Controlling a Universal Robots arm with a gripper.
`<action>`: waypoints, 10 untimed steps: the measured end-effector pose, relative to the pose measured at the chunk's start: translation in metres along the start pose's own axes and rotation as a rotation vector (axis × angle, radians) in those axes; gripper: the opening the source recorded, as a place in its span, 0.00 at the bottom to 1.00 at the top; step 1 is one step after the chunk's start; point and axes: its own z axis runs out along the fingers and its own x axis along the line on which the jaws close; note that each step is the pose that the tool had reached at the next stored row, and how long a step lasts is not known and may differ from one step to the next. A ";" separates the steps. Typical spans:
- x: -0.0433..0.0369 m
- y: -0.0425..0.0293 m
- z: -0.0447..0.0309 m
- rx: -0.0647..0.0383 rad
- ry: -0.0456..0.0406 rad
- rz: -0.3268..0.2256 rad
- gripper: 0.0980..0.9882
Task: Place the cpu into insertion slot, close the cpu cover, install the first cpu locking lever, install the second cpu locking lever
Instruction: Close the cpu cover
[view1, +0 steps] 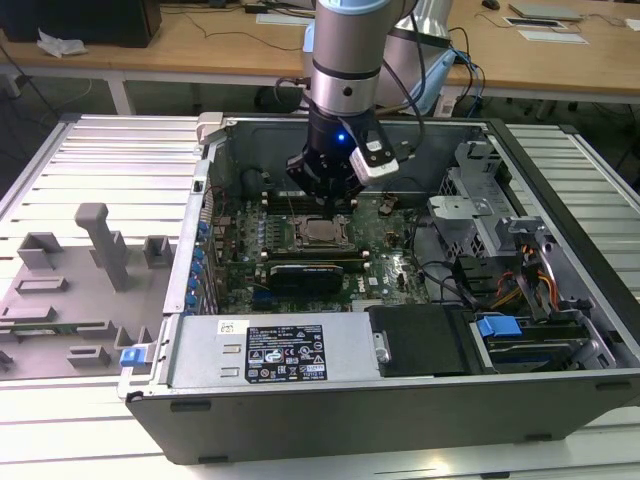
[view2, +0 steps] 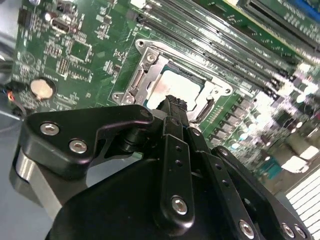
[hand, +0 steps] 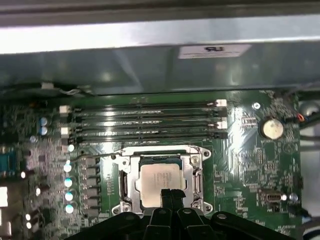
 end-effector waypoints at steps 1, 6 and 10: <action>0.0000 0.0000 0.0001 0.000 -0.0001 -0.018 0.01; 0.0001 0.0000 0.0013 0.001 -0.0176 -0.076 0.01; 0.0041 0.0000 0.0015 0.001 -0.0224 -0.080 0.01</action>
